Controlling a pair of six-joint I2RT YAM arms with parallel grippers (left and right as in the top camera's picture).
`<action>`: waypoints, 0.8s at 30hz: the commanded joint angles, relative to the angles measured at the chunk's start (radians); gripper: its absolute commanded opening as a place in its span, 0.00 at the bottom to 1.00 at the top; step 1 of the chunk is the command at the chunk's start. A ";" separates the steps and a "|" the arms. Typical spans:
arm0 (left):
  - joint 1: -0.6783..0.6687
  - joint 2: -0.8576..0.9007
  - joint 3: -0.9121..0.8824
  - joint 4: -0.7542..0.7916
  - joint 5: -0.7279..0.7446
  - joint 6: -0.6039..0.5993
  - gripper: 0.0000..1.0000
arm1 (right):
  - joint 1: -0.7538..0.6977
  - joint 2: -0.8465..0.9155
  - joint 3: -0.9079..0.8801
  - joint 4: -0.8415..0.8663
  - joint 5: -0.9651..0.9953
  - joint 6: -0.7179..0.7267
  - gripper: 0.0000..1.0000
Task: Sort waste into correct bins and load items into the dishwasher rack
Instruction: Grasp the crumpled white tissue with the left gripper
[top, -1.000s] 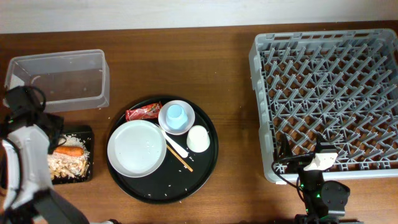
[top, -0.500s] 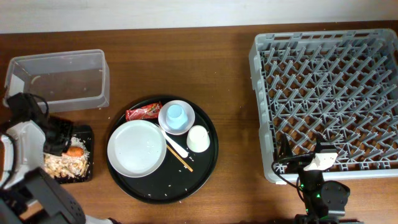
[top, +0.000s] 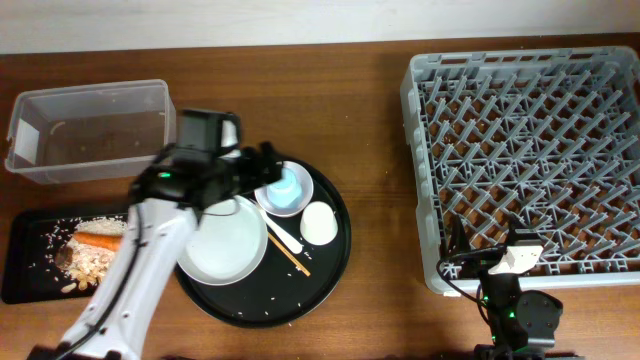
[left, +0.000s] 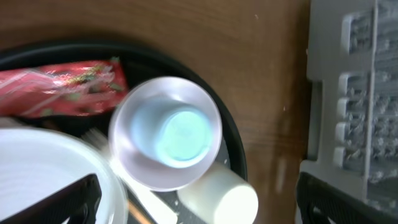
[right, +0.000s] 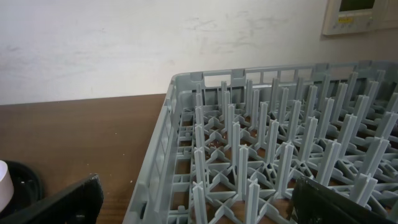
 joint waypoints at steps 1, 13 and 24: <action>-0.126 0.061 0.017 0.055 -0.173 0.020 0.99 | -0.008 -0.007 -0.007 -0.002 0.008 0.000 0.99; -0.158 0.080 0.024 -0.009 -0.299 0.019 0.99 | -0.008 -0.007 -0.007 -0.002 0.008 0.000 0.99; 0.041 0.072 0.036 -0.019 -0.469 0.020 0.36 | -0.008 -0.007 -0.007 -0.002 0.008 0.000 0.99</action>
